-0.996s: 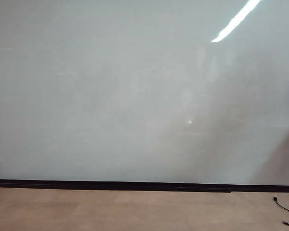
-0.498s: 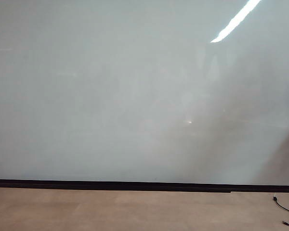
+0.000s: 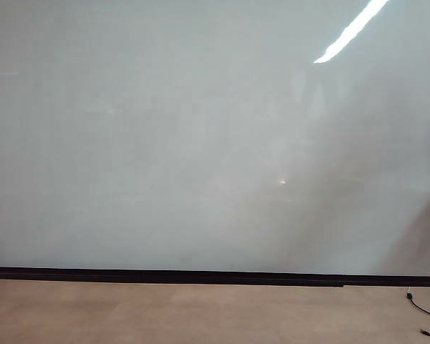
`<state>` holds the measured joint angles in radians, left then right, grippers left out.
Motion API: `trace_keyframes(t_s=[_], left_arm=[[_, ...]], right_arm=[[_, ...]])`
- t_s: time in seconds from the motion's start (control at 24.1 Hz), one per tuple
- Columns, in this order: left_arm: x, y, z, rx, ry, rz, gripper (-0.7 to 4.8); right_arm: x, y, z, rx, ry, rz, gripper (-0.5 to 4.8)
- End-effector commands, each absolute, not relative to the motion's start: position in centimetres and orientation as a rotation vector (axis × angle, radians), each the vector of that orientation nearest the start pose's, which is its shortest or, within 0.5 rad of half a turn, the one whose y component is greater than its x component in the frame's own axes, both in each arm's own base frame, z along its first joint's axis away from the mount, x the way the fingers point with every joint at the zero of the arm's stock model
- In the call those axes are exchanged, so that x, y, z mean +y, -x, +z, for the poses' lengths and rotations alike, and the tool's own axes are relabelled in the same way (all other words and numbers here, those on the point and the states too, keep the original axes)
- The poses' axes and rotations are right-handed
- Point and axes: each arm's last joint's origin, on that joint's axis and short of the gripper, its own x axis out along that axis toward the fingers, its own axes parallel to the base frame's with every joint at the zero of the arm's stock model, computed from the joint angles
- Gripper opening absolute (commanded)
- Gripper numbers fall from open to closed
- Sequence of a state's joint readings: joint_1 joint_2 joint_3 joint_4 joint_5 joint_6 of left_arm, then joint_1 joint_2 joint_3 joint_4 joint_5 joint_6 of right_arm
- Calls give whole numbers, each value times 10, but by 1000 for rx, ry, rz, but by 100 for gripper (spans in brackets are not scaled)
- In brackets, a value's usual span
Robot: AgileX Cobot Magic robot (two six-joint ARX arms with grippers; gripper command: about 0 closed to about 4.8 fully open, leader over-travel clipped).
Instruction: Pick up the pen on the shelf to the right of the whiteboard and draw a cross mark.
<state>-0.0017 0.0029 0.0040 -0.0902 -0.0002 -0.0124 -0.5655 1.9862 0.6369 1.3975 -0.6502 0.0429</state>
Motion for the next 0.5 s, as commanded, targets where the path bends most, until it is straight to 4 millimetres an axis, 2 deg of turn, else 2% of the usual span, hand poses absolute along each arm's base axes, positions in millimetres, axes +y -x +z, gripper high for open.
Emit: trace_keyframes(t_s=[0.04,0.25,0.33,0.5], left_arm=[[0,-97,158,78,8,-5,-5],[0,-97,158,78,8,-5,-4],[0,-97,158,78,8,-5,-4],[0,-97,158,78,8,-5,-5]], right_arm=[[-157,-291,127,-57,-10,99,363],[-156,-296,131,-72,-3,116,358],[-156,-297,131,-74,-5,112,311],[-157,-296,131,-74,-6,110,306]])
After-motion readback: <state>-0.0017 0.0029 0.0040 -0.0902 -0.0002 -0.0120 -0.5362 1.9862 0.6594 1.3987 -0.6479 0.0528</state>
